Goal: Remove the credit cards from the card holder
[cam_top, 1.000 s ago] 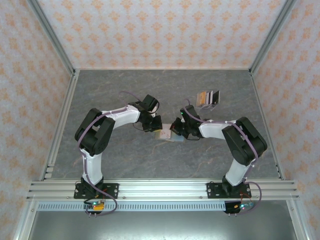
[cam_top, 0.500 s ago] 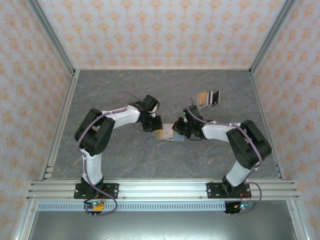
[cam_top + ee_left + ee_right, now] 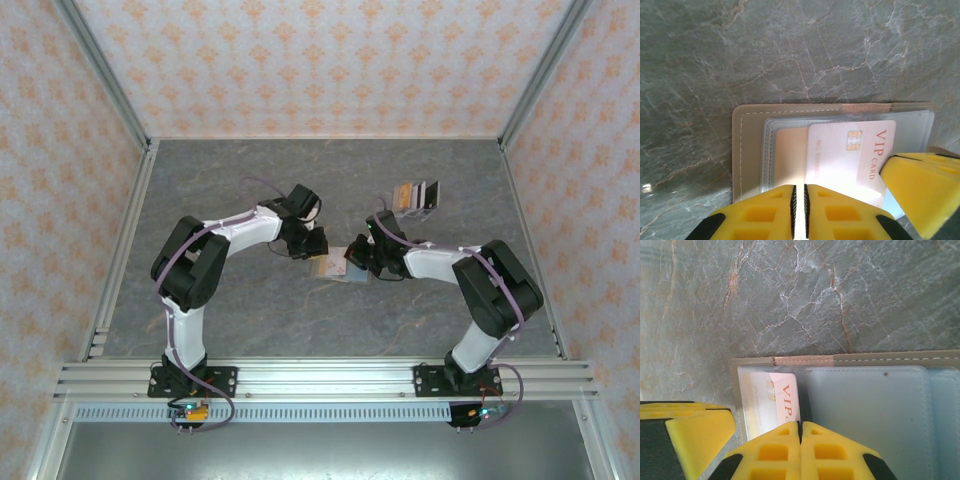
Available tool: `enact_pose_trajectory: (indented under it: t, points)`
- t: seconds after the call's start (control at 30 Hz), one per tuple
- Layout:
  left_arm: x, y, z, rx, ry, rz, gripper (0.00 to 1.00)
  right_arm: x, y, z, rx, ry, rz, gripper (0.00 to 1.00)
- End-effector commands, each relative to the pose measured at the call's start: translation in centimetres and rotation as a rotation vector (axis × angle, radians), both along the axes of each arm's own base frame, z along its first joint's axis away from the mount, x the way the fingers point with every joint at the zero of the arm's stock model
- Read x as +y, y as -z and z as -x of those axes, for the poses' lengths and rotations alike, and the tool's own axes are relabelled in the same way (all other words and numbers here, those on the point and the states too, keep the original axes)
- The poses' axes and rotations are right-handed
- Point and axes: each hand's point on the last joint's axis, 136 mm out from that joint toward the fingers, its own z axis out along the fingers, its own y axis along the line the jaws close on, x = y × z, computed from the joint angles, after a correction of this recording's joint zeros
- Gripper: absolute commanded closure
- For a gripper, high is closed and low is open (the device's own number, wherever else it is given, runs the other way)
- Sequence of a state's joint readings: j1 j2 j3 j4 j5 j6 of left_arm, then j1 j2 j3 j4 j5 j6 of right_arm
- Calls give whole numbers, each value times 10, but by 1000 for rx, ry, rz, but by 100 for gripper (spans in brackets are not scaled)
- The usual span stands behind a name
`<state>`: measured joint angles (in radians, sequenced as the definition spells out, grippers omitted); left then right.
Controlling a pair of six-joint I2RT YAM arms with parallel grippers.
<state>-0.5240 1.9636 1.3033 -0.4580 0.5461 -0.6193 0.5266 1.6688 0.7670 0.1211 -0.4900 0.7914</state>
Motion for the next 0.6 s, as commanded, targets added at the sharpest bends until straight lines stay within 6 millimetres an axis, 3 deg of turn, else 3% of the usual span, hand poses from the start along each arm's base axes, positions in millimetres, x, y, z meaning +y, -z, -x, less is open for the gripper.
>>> enact_pose_trajectory:
  t: [0.0,0.33,0.57]
  points:
    - [-1,12,6,34,34,-31,86,-1,-1,-4,-26,-1,5,96]
    - [4,26,14,68,34,-47,90,19,-13,-5,-37,-57,-107,84]
    - [5,29,16,74,33,-55,92,21,-11,-7,-28,-55,-109,83]
